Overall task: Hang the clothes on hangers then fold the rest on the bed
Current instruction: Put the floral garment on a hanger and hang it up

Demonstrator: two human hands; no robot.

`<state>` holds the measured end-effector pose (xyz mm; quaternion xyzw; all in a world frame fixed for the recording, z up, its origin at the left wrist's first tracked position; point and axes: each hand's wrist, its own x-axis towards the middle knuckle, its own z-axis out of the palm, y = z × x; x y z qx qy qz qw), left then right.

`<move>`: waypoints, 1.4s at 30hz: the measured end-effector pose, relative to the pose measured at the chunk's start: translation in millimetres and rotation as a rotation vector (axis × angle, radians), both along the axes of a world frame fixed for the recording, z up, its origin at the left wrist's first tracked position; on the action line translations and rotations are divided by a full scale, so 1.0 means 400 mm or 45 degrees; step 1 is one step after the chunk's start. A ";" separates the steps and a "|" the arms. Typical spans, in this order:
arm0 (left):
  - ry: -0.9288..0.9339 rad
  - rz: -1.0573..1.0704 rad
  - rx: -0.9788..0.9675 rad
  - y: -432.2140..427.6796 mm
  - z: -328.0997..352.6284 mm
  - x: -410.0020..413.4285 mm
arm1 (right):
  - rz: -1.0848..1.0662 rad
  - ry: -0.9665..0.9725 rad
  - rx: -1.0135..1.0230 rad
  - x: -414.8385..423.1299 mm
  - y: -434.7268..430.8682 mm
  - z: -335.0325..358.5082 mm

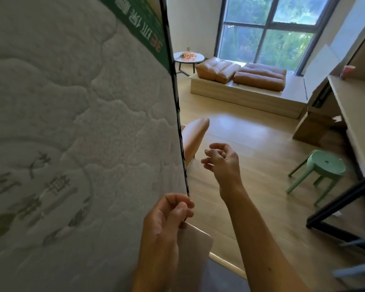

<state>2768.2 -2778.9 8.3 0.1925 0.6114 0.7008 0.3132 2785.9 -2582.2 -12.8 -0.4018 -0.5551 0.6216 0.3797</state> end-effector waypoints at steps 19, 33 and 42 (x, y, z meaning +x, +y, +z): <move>-0.161 -0.057 -0.148 1.005 -0.167 -0.115 | 0.123 -0.239 0.013 0.031 0.868 -0.188; -0.145 -0.174 -0.095 1.884 -0.121 -0.267 | 0.020 -0.145 -0.042 -0.053 1.688 -0.151; -0.068 -0.308 -0.030 2.450 -0.071 -0.530 | 0.091 -0.212 0.091 -0.316 2.185 -0.095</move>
